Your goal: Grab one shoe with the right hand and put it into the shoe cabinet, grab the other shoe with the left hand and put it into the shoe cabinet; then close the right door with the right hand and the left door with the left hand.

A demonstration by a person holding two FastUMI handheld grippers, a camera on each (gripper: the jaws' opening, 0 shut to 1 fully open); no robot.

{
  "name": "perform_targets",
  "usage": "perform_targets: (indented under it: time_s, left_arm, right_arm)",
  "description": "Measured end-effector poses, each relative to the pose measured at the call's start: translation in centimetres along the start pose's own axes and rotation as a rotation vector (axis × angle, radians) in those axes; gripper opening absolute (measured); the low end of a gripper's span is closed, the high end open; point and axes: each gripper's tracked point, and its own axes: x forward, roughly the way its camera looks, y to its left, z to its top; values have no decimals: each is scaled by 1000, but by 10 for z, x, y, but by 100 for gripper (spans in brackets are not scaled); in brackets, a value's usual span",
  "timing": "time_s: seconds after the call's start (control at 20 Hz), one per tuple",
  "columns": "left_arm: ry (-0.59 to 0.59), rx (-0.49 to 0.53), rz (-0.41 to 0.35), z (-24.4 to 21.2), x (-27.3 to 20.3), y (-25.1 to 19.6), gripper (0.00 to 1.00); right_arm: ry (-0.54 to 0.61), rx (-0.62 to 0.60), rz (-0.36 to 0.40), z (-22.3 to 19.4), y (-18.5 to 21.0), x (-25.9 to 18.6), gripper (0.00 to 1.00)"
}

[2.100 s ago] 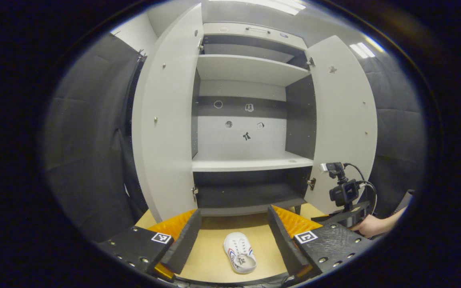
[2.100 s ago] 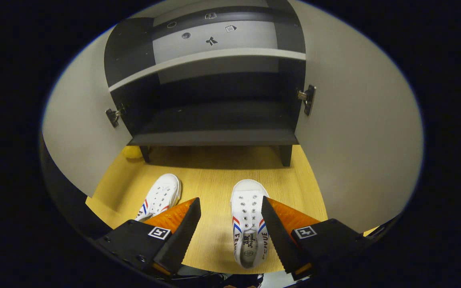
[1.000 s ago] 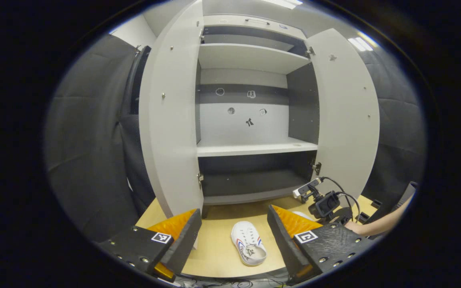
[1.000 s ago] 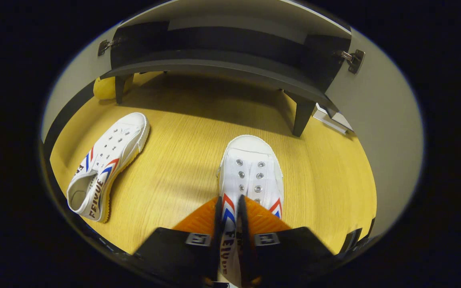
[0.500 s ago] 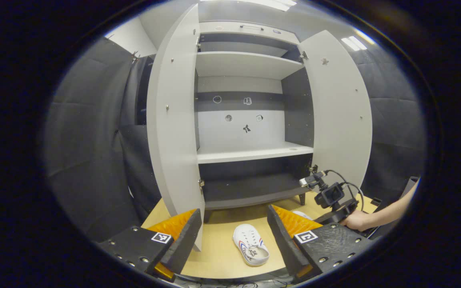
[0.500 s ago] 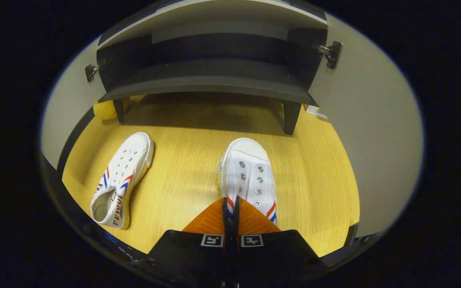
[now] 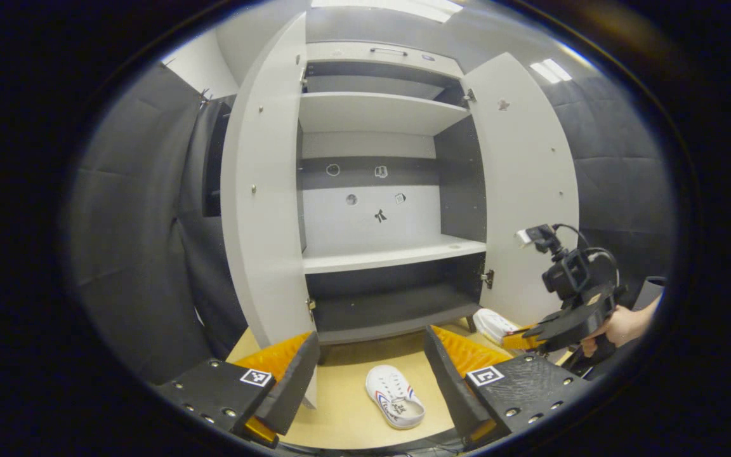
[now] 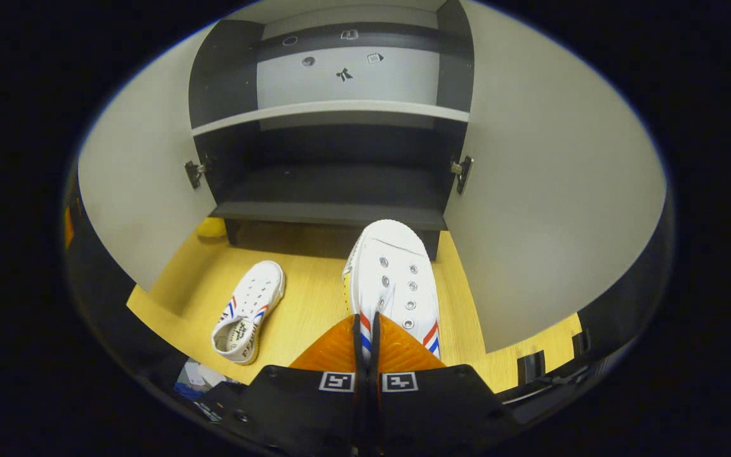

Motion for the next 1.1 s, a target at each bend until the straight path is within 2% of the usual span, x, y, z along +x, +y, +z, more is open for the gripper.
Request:
perform_targets:
  time_s: [0.25,0.5,0.6,0.8,1.1]
  left_arm:
    - [-3,-16,-3,5,5,2,94]
    - [4,2,-29,9,25,-5,95]
    - [10,-8,-27,12,36,-7,95]
    - [-10,-30,31,30,57,4,95]
    - [-12,20,122,46,70,15,94]
  right_arm:
    - [-162,57,43,61,11,-40,1]
    - [-351,71,74,157,8,-52,1]
    - [-406,63,87,192,11,-51,1]
    - [-496,48,138,258,22,-32,1]
    - [-595,45,164,339,30,10,1]
